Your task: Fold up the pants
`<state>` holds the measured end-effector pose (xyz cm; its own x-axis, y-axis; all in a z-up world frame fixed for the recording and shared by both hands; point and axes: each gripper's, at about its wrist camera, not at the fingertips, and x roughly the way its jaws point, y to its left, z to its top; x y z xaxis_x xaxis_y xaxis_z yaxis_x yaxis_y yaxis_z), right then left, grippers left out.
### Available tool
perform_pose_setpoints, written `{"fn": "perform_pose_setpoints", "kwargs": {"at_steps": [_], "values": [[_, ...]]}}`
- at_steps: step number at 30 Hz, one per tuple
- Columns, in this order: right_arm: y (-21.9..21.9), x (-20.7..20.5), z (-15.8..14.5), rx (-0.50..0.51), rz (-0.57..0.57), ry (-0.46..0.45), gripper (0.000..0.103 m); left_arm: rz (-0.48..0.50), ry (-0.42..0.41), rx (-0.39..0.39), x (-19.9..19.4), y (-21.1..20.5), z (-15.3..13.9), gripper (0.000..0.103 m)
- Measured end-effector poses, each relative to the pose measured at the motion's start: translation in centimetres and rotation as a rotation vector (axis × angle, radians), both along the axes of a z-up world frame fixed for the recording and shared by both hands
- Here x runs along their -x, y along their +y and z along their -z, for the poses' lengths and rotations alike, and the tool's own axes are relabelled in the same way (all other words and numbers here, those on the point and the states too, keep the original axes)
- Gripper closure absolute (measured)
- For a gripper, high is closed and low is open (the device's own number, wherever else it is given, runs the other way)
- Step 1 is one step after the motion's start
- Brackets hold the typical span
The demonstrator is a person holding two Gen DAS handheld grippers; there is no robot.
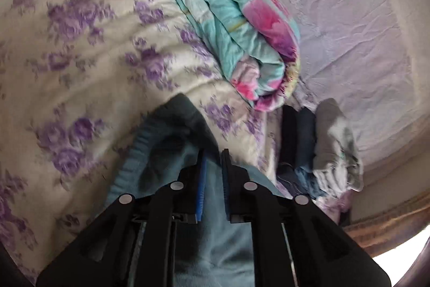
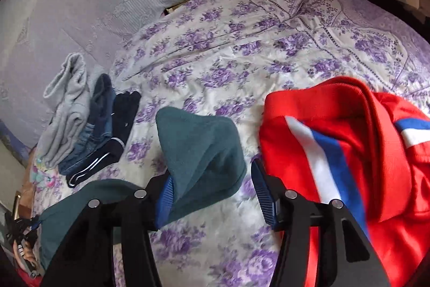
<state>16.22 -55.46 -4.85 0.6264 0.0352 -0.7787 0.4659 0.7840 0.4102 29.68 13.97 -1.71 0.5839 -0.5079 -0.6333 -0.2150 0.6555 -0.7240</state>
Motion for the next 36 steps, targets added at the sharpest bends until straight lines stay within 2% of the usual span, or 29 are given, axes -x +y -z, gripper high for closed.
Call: {"fn": "perform_pose_setpoints", "kwargs": {"at_steps": [1, 2, 3, 7, 9, 11, 15, 18, 22, 25, 26, 28, 29, 30, 31, 34, 36], "values": [[0.4, 0.8, -0.1, -0.006, -0.014, -0.004, 0.047, 0.018, -0.016, 0.013, 0.8, 0.4, -0.4, 0.065], [0.8, 1.6, -0.3, -0.006, -0.027, -0.008, 0.046, 0.02, -0.04, 0.002, 1.7, 0.9, -1.1, 0.046], [1.1, 2.7, -0.6, -0.002, -0.039, -0.014, 0.046, 0.016, -0.069, -0.015, 2.8, 1.3, -1.9, 0.037], [2.5, 7.5, -2.7, 0.055, -0.074, -0.047, 0.034, 0.062, -0.123, -0.048, 7.0, 3.0, -4.3, 0.035], [3.2, 9.7, -3.5, 0.11, -0.09, -0.048, 0.034, 0.061, -0.113, -0.073, 8.9, 4.0, -4.6, 0.035], [3.8, 11.9, -4.0, 0.141, -0.102, -0.055, 0.032, 0.07, -0.105, -0.062, 11.0, 4.9, -4.4, 0.035], [3.8, 16.4, -3.5, 0.06, -0.078, -0.061, 0.03, 0.097, -0.02, -0.037, 14.2, 5.1, -1.9, 0.035], [4.1, 19.3, -3.0, 0.009, -0.057, -0.052, 0.03, 0.125, 0.036, 0.001, 15.0, 3.9, 0.5, 0.035], [5.3, 22.1, -3.5, -0.002, -0.07, -0.048, 0.03, 0.104, -0.021, -0.087, 15.8, 2.5, 0.6, 0.032], [5.9, 23.9, -3.6, -0.041, -0.094, -0.027, 0.03, 0.072, -0.042, -0.082, 15.4, 2.1, 0.4, 0.031], [6.1, 24.6, -3.5, -0.069, -0.099, -0.019, 0.03, 0.062, -0.054, -0.06, 15.1, 2.2, 0.7, 0.034], [6.3, 25.9, -3.6, -0.114, -0.092, -0.016, 0.03, 0.038, -0.052, -0.005, 14.5, 2.6, 1.3, 0.062], [6.4, 26.8, -3.7, -0.136, -0.085, -0.017, 0.03, 0.04, -0.039, 0.041, 14.2, 2.5, 1.8, 0.088], [6.5, 27.6, -3.8, -0.159, -0.076, -0.021, 0.03, 0.054, -0.035, 0.094, 14.0, 2.5, 2.2, 0.096], [6.7, 28.4, -3.9, -0.173, -0.069, -0.023, 0.03, 0.066, -0.041, 0.117, 14.0, 2.5, 2.3, 0.095], [6.9, 29.6, -3.5, -0.17, -0.052, 0.009, 0.033, 0.077, -0.1, 0.036, 14.9, 2.1, 0.8, 0.096], [6.4, 29.1, -2.6, -0.183, -0.032, -0.004, 0.034, 0.082, -0.123, 0.013, 15.7, 2.1, -0.4, 0.097]]}}
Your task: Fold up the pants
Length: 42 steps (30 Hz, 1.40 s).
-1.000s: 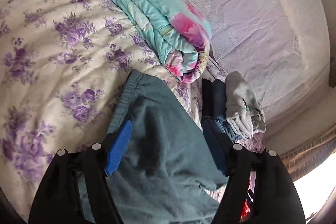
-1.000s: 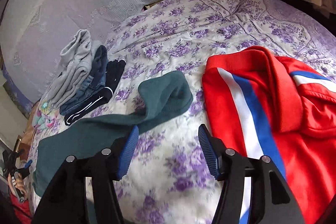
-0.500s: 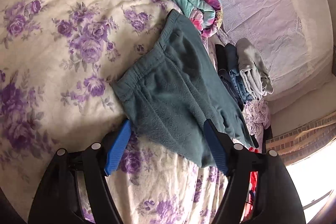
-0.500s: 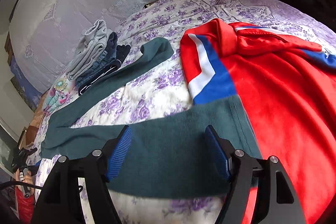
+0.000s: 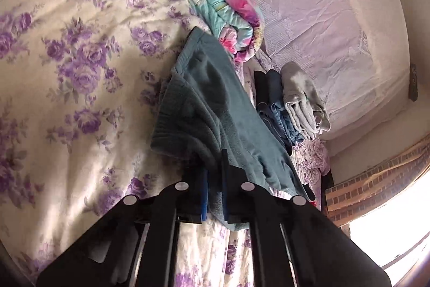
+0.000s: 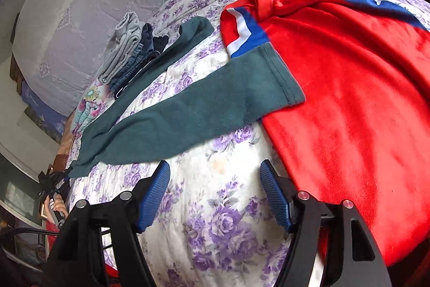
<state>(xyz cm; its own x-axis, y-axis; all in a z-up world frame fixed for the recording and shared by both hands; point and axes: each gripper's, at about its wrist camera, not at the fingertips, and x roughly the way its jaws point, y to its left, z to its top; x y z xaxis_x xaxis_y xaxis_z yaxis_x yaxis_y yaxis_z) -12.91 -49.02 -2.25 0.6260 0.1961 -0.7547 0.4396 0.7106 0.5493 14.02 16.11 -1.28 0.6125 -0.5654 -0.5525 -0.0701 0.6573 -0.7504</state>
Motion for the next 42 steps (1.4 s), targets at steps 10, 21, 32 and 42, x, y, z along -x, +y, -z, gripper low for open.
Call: {"fn": "perform_pose_setpoints", "kwargs": {"at_steps": [10, 21, 32, 42], "values": [[-3.8, -5.5, -0.7, -0.095, 0.064, -0.167, 0.101, -0.054, -0.056, 0.038, 3.1, 3.5, -4.6, 0.102], [-6.6, -3.0, 1.3, -0.046, 0.092, -0.049, 0.101, -0.027, 0.084, -0.005, 7.7, 4.7, -0.6, 0.102], [-6.3, -2.8, 2.5, -0.069, 0.106, -0.062, 0.101, -0.078, 0.084, 0.044, 1.7, 0.6, 2.9, 0.063], [-6.1, -2.8, 2.4, -0.079, 0.107, -0.078, 0.101, -0.153, 0.014, 0.075, 2.6, 2.5, 1.4, 0.101]]}}
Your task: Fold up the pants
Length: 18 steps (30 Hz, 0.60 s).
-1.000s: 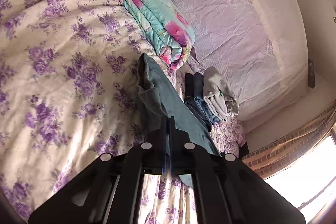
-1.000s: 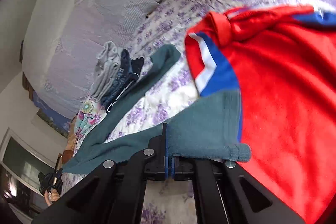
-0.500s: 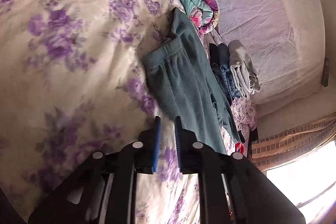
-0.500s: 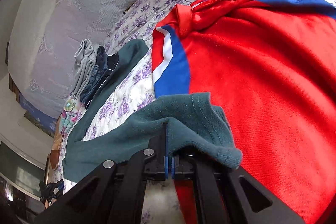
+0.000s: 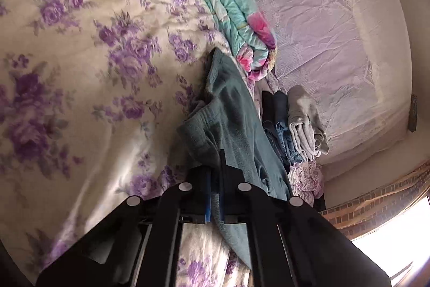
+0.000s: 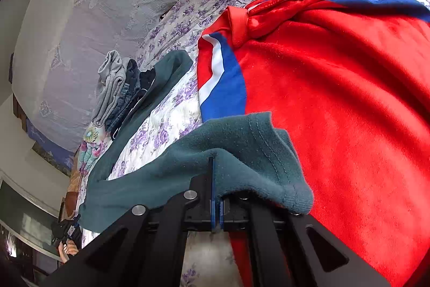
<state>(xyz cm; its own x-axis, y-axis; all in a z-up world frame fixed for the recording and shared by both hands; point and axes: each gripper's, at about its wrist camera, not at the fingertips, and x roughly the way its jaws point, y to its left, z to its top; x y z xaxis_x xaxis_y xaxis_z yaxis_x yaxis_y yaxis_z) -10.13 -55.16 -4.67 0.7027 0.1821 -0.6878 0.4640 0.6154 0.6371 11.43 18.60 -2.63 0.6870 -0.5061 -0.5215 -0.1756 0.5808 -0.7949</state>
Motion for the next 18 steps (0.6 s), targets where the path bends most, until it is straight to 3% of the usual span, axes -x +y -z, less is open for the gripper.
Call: {"fn": "perform_pose_setpoints", "kwargs": {"at_steps": [4, 6, 12, 13, 14, 16, 17, 18], "values": [[1.1, -0.1, -1.1, -0.007, -0.055, -0.023, 0.101, -0.027, -0.075, 0.003, 3.4, 2.0, -3.4, 0.101], [1.9, -0.1, -1.2, 0.002, -0.093, -0.005, 0.101, -0.036, -0.062, -0.026, 5.2, 3.0, -3.9, 0.101], [2.7, 0.1, -0.1, 0.039, -0.167, 0.075, 0.102, -0.01, 0.118, -0.084, 7.7, 5.1, 1.2, 0.098], [2.7, 0.1, -0.5, 0.055, -0.167, 0.087, 0.099, -0.008, 0.086, -0.091, 8.0, 5.1, 1.1, 0.098], [2.6, 0.2, -1.1, 0.078, -0.154, 0.094, 0.095, -0.007, 0.065, -0.111, 8.2, 5.0, 0.4, 0.093], [1.9, 1.0, -3.2, 0.181, -0.086, 0.083, 0.08, -0.072, 0.013, -0.141, 9.3, 5.5, -1.5, 0.062], [1.4, 1.5, -4.4, 0.254, -0.031, 0.077, 0.071, -0.127, -0.033, -0.156, 10.1, 6.1, -2.7, 0.038], [1.0, 1.8, -5.5, 0.317, 0.017, 0.073, 0.068, -0.187, -0.069, -0.182, 10.8, 6.6, -3.9, 0.032]]}}
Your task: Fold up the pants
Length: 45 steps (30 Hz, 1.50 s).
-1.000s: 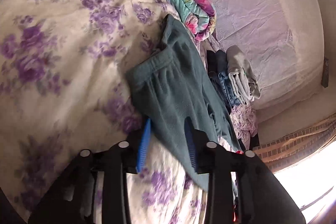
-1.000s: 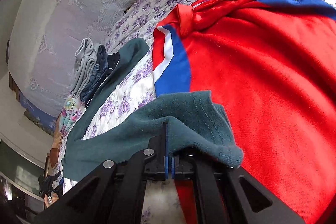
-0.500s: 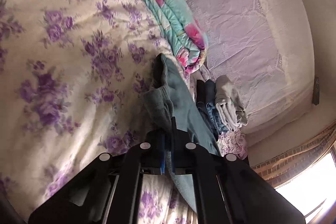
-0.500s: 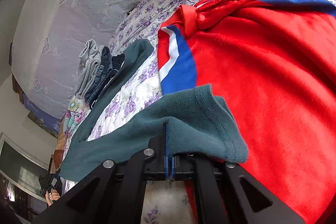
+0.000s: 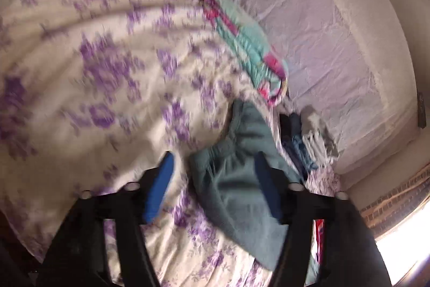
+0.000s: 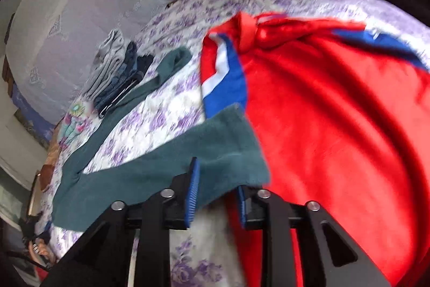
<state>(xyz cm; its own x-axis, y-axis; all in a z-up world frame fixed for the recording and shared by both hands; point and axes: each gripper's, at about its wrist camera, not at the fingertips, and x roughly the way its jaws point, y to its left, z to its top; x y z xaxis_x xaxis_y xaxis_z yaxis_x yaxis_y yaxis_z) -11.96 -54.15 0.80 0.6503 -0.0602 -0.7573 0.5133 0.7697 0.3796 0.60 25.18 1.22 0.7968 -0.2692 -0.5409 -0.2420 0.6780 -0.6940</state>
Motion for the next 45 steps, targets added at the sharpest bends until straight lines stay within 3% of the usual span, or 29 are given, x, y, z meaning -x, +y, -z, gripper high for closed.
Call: {"fn": "perform_pose_setpoints", "kwargs": {"at_steps": [2, 5, 7, 8, 10, 12, 15, 18, 21, 23, 25, 27, 28, 29, 30, 33, 35, 39, 40, 42, 43, 45], "values": [[0.1, -0.4, -1.5, 0.06, -0.011, -0.027, 0.068, -0.035, -0.06, -0.05, 0.5, 0.1, -1.9, 0.032], [2.5, -2.9, -1.1, 0.041, -0.145, -0.014, 0.068, 0.082, -0.077, -0.047, -1.8, -2.2, -2.8, 0.032], [4.2, -4.8, 0.6, -0.032, -0.239, 0.03, 0.064, 0.195, -0.038, -0.053, -4.3, -5.2, -2.0, 0.032], [4.7, -5.8, 2.0, -0.073, -0.275, 0.077, 0.058, 0.26, -0.001, -0.064, -5.8, -6.8, -1.2, 0.029], [5.0, -7.2, 4.6, -0.106, -0.304, 0.148, 0.054, 0.339, 0.099, -0.106, -9.0, -9.1, 1.4, 0.028], [4.6, -8.0, 3.7, -0.074, -0.262, 0.142, 0.057, 0.302, 0.182, -0.125, -11.1, -9.5, 3.8, 0.028], [5.6, -10.8, -0.3, 0.052, -0.298, 0.064, 0.056, 0.272, 0.142, -0.066, -12.4, -9.5, 2.2, 0.019], [7.2, -16.4, -2.0, 0.208, -0.382, 0.059, 0.056, 0.256, 0.048, -0.027, -13.7, -9.2, 0.0, 0.016], [7.5, -22.9, -0.2, 0.345, -0.393, 0.139, 0.057, 0.177, -0.047, -0.073, -14.8, -8.4, -1.1, 0.014], [7.3, -26.6, 1.8, 0.413, -0.39, 0.213, 0.057, 0.134, -0.064, -0.123, -16.0, -8.1, -0.6, 0.014], [7.1, -29.2, 3.9, 0.436, -0.401, 0.272, 0.061, 0.107, -0.021, -0.173, -17.3, -7.3, 1.1, 0.014], [7.4, -31.0, 5.7, 0.446, -0.418, 0.314, 0.074, 0.097, 0.091, -0.116, -18.5, -5.7, 3.6, 0.014], [7.3, -31.9, 6.1, 0.434, -0.42, 0.322, 0.086, 0.095, 0.125, -0.061, -18.8, -5.0, 4.5, 0.014], [7.0, -32.9, 6.3, 0.403, -0.406, 0.314, 0.098, 0.086, 0.096, -0.06, -18.7, -4.8, 4.2, 0.013], [6.1, -33.9, 6.1, 0.337, -0.38, 0.289, 0.099, 0.089, 0.072, -0.067, -18.6, -4.9, 3.9, 0.011], [2.8, -37.5, 5.0, 0.154, -0.231, 0.198, 0.099, 0.108, 0.105, -0.134, -19.0, -6.0, 4.0, 0.01], [1.2, -40.1, 5.0, 0.139, -0.164, 0.185, 0.099, 0.118, 0.103, -0.151, -19.2, -6.3, 4.0, 0.01], [1.5, -42.5, 6.8, 0.185, -0.165, 0.233, 0.098, 0.11, 0.094, -0.114, -19.1, -5.7, 4.2, 0.01], [1.3, -42.3, 7.3, 0.173, -0.169, 0.241, 0.097, 0.11, 0.092, -0.111, -19.0, -5.7, 4.2, 0.01], [0.6, -41.1, 7.5, 0.135, -0.164, 0.226, 0.079, 0.113, 0.096, -0.117, -19.0, -5.8, 4.2, 0.009], [0.1, -40.0, 7.0, 0.119, -0.152, 0.166, 0.068, 0.114, 0.098, -0.122, -19.0, -5.9, 4.1, 0.009], [-1.0, -37.7, 5.4, 0.111, -0.128, 0.082, 0.065, 0.115, 0.103, -0.127, -19.1, -6.0, 4.1, 0.009]]}}
